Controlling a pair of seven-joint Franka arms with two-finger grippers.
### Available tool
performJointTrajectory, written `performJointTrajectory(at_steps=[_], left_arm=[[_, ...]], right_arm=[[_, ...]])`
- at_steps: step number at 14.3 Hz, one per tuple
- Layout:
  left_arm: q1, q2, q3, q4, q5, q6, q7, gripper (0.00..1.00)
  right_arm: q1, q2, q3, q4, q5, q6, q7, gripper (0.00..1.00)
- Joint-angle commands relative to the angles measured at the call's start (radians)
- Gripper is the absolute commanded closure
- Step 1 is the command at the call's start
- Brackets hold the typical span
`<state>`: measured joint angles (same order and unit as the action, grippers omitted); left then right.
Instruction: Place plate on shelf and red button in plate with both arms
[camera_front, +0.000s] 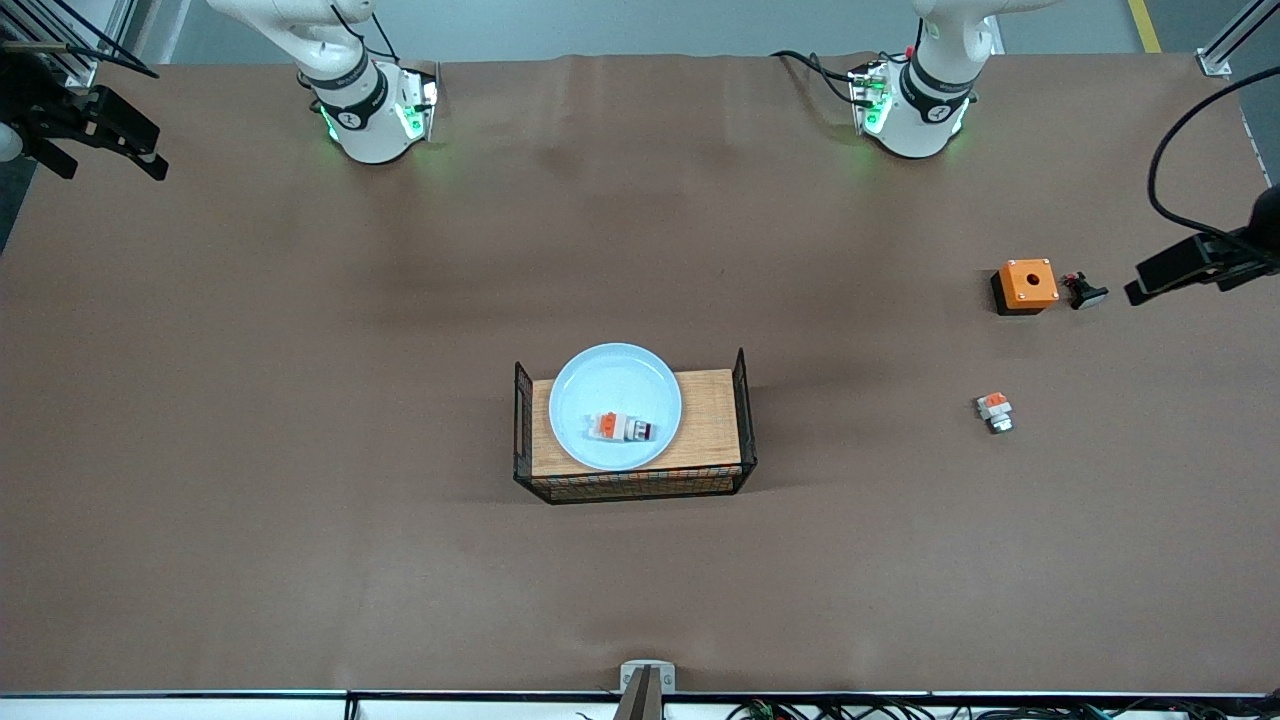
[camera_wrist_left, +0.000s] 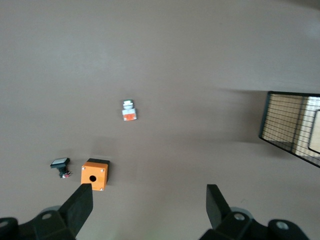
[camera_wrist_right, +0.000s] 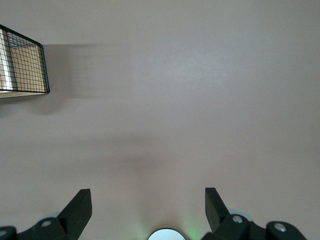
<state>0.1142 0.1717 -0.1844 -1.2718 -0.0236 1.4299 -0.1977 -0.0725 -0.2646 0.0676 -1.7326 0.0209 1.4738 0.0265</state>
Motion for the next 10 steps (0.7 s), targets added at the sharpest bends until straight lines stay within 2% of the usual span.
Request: performJointTrajectory(at_steps=[1,5,10], left_arm=[[0.001,-0.008,-0.029,0.006,0.022,0.009,0.009,0.00],[0.001,-0.009,-0.099,0.005,0.036,0.007,0.003,0.00],[0.002,-0.012,-0.193,0.003,0.138,-0.006,0.000,0.00]], right_arm=[[-0.001,0.010,-0.002,0.021,0.007,-0.007,0.004,0.00],[-0.001,0.010,-0.002,0.021,0.007,-0.009,0.004,0.00],[-0.001,0.010,-0.002,0.022,0.007,-0.010,0.003,0.00]])
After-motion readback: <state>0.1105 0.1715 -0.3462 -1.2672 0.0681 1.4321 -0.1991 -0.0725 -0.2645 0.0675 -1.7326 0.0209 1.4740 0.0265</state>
